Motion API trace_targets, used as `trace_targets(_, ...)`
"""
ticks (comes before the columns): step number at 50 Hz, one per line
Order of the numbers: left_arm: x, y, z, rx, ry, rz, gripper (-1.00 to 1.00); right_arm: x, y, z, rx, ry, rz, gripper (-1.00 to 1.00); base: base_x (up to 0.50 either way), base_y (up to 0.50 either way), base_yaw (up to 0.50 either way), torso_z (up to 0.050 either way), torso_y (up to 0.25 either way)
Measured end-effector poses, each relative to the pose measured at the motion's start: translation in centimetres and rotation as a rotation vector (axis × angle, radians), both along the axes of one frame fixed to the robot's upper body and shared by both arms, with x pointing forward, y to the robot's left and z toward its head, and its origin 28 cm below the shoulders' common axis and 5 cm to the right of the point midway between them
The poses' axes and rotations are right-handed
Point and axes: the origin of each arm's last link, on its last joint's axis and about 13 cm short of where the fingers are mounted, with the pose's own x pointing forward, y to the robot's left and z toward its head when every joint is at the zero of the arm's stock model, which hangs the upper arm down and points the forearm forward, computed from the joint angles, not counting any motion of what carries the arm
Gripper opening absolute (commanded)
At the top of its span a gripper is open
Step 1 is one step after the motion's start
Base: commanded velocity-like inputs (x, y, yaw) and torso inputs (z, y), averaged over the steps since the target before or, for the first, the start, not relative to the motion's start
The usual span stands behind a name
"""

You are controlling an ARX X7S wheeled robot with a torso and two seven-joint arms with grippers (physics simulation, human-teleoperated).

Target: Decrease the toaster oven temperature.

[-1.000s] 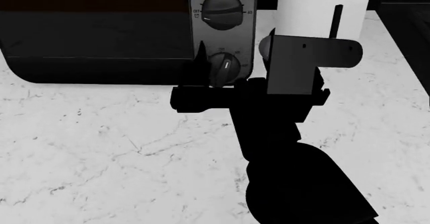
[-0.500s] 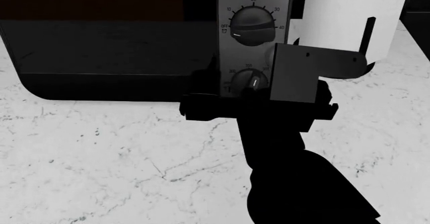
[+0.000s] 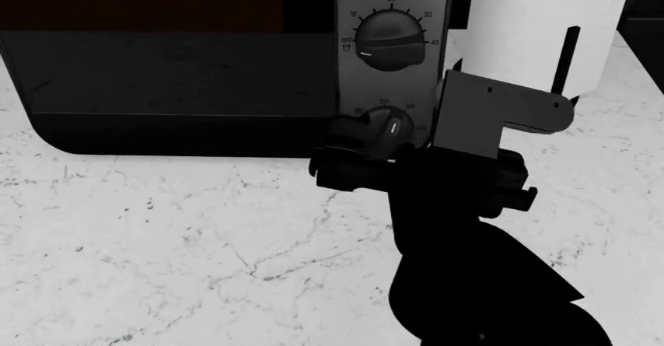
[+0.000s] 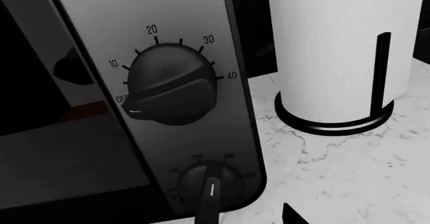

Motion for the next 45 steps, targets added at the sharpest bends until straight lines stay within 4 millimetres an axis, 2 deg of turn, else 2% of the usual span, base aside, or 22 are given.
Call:
trace_targets(24,0.0,0.0,-0.1,-0.003,-0.001,0.001,1.00,3.0,0.0,-1.1,0.067,0.066,-0.011,1.00,0.00,0.00,0.00,0.000,0.000)
trace_targets(45,-0.1,0.0,0.0,0.002,-0.007,0.004,1.00,4.5,0.2,-2.5,0.083,0.107,0.020,1.00,0.00,0.00,0.00,0.000,0.000)
